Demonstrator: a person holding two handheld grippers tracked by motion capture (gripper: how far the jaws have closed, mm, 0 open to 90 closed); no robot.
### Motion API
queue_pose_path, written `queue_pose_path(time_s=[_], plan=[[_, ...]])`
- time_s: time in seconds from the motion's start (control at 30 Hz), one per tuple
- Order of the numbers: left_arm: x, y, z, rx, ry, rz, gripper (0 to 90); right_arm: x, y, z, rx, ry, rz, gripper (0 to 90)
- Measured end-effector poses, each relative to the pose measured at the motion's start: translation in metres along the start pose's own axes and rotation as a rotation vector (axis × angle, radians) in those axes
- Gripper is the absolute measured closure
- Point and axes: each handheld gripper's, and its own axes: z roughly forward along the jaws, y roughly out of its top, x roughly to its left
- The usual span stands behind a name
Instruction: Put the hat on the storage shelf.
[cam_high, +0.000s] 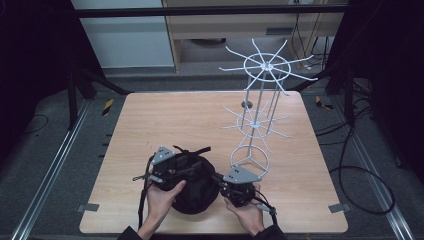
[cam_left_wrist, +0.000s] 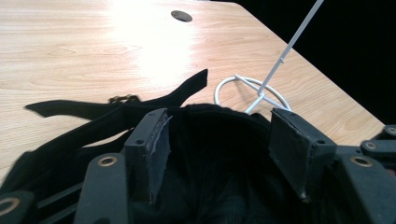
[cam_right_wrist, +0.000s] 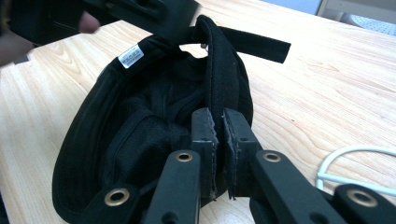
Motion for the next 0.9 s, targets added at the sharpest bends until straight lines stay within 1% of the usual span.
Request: queue_pose_path(time_s=[0.07,0.1,0.3,0.47,0.57,0.7,0.73,0.77,0.8,0.83,0.87,0.9], plan=[[-0.001,0.000,0.002,0.003,0.005,-0.002,37.0,0.001,0.000,0.000,0.001,0.003,-0.001,84.2],[-0.002,-0.001,0.004,0.005,0.009,-0.006,36.0,0.002,0.000,0.001,0.001,0.012,-0.007,84.2],[-0.004,-0.004,0.008,0.011,0.026,-0.017,33.1,0.006,-0.001,0.005,0.011,0.023,-0.019,84.2],[-0.002,-0.007,0.011,0.025,0.048,-0.032,33.5,0.012,-0.002,0.009,0.010,0.055,-0.055,84.2],[0.001,-0.008,0.013,0.038,0.058,-0.037,36.8,0.016,-0.002,0.010,0.008,0.077,-0.073,84.2],[0.003,-0.011,0.016,0.063,0.079,-0.049,45.8,0.019,-0.003,0.012,0.018,0.101,-0.083,84.2],[0.004,-0.012,0.017,0.069,0.075,-0.059,48.3,0.020,-0.003,0.012,0.023,0.103,-0.083,84.2],[0.004,-0.012,0.017,0.069,0.075,-0.059,50.6,0.020,-0.003,0.013,0.026,0.105,-0.084,84.2],[0.006,-0.014,0.018,0.078,0.064,-0.085,53.5,0.020,-0.004,0.013,0.028,0.107,-0.084,84.2],[0.006,-0.014,0.018,0.078,0.064,-0.085,56.2,0.020,-0.004,0.013,0.028,0.107,-0.084,84.2],[0.007,-0.015,0.018,0.083,0.067,-0.086,56.2,0.021,-0.004,0.014,0.030,0.110,-0.083,84.2],[0.009,-0.016,0.019,0.086,0.070,-0.095,65.5,0.022,-0.004,0.015,0.036,0.112,-0.086,84.1]])
